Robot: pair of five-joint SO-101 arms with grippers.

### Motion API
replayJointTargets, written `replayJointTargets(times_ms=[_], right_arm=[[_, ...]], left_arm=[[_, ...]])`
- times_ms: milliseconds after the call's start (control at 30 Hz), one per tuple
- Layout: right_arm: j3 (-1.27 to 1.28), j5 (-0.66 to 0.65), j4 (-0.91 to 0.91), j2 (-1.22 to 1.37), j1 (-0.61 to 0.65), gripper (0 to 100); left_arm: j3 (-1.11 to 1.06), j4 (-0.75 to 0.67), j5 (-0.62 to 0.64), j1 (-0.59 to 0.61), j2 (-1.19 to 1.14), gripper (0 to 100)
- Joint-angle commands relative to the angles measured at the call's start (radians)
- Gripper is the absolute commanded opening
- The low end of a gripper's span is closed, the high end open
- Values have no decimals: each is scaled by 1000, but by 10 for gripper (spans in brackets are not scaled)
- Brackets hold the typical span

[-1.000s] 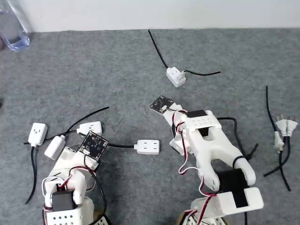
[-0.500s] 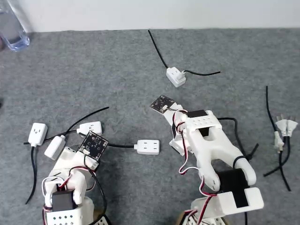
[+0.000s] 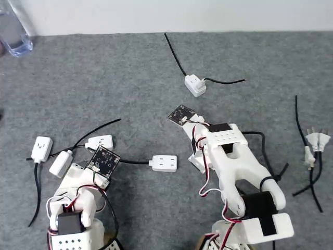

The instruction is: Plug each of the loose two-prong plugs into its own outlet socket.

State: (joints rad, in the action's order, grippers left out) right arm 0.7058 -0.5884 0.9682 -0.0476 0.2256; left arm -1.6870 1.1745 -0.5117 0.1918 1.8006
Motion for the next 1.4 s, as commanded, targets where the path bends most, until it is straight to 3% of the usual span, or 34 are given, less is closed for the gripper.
replayJointTargets(times_ms=[0, 200, 767, 900, 1367], right_arm=[[-6, 8, -12, -39, 8, 175], [-6, 2, -12, -38, 8, 84], [-6, 2, -24, -38, 7, 85], [-6, -17, -24, -38, 7, 9], [41, -51, -82, -47, 5, 9]], left_arm=[[4, -5, -6, 2, 9, 214], [4, -5, -6, 2, 9, 214], [4, -5, -6, 2, 9, 214], [4, -5, -6, 2, 9, 214], [4, -5, -6, 2, 9, 214]])
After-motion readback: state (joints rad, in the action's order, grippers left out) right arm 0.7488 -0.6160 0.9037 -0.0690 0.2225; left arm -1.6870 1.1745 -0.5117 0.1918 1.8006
